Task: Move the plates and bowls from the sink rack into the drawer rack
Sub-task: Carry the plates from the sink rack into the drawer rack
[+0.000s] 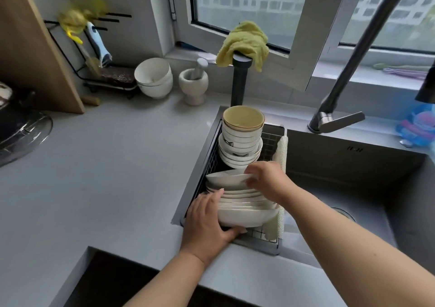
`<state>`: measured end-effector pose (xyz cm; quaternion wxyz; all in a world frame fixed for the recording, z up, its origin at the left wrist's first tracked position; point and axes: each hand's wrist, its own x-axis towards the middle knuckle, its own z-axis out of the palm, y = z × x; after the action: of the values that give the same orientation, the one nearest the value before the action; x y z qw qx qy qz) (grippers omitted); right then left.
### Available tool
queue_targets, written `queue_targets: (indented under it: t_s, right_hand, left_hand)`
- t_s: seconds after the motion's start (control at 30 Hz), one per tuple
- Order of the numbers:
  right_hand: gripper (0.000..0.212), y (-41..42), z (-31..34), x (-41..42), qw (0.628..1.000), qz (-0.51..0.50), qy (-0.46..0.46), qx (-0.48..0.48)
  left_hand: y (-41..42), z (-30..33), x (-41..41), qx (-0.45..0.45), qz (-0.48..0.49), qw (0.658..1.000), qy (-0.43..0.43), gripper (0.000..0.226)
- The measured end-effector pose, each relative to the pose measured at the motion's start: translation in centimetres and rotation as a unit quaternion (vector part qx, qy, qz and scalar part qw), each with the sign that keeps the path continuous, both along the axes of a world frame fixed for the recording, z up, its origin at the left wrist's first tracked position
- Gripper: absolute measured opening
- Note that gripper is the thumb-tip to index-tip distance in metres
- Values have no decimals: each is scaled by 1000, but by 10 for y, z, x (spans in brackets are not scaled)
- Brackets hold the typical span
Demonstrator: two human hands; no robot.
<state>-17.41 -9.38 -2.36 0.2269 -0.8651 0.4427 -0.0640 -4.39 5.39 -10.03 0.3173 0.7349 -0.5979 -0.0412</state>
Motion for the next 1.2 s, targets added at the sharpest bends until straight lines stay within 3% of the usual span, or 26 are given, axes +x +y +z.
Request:
queue_targets:
  t_s: [0.1, 0.5, 0.67, 0.93, 1.1, 1.2]
  right_hand:
    - [22, -2, 1, -3, 999, 13, -48, -11]
    - [24, -1, 15, 1, 995, 82, -40, -45]
    - [20, 11, 35, -5, 989, 87, -88, -84]
    - [18, 29, 73, -26, 978, 47, -182, -95]
    - [19, 57, 90, -41, 965, 62, -213, -139]
    - [16, 84, 93, -51, 955, 84, -207, -193]
  left_hand:
    - [-1, 0, 0, -12, -2, 1000, -10, 92]
    - [0, -1, -2, -22, 17, 999, -32, 90]
    - [1, 2, -2, -3, 24, 999, -26, 91]
    - [4, 9, 0, 101, 23, 991, 83, 105]
    - [29, 22, -5, 49, 31, 990, 131, 106]
    - [49, 44, -16, -12, 87, 970, 227, 105]
